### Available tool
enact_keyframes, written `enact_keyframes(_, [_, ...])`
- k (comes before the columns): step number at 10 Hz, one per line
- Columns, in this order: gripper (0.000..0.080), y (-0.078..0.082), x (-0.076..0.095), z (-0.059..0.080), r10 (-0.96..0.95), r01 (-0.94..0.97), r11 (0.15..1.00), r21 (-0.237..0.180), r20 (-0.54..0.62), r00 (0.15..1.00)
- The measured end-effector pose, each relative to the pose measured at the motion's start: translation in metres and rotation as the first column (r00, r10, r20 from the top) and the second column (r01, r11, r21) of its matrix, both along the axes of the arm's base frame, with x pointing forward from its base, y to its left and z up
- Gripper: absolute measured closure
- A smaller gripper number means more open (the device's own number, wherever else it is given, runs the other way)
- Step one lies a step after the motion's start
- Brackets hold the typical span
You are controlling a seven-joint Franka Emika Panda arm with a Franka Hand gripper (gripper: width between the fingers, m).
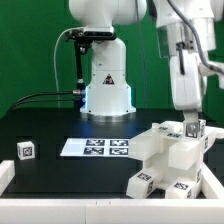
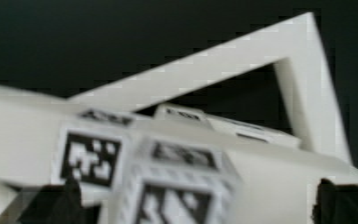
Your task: Assemble chair
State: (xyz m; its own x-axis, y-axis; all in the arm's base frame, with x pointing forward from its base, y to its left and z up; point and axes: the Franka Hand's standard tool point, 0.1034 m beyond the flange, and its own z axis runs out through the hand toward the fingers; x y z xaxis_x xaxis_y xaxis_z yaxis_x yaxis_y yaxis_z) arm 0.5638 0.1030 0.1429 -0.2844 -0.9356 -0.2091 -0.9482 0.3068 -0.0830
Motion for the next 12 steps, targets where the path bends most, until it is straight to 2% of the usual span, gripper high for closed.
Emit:
enact_keyframes(1, [0.0151,-0.005,0.005,0.001,-0.027,0.027,1.0,0.002,0.027,0.999])
enact_keyframes(3, [0.0151,-0.001,0.002,-0.003,-0.017,0.017,1.0,-0.001,0.019,1.0])
enact_keyframes(6, [0.0151,-0.005,0.001,-0.005,0.048,-0.048,0.999,-0.011,0.03,0.998])
enact_keyframes(9, [0.0151,-0.056,-0.007,0.0,0.324,-0.319,0.945,-0.072,0.078,0.943])
enact_keyframes(10, [0.0151,-0.065,-0.005,0.006,0.396,-0.389,0.917,-0.084,0.083,0.915])
enact_keyframes(11, [0.0151,-0.068,0.002,0.015,0.433,-0.423,0.9,-0.105,0.097,0.896])
enact_keyframes(12, [0.0151,-0.067,0.001,0.011,0.511,-0.498,0.858,-0.13,0.1,0.854])
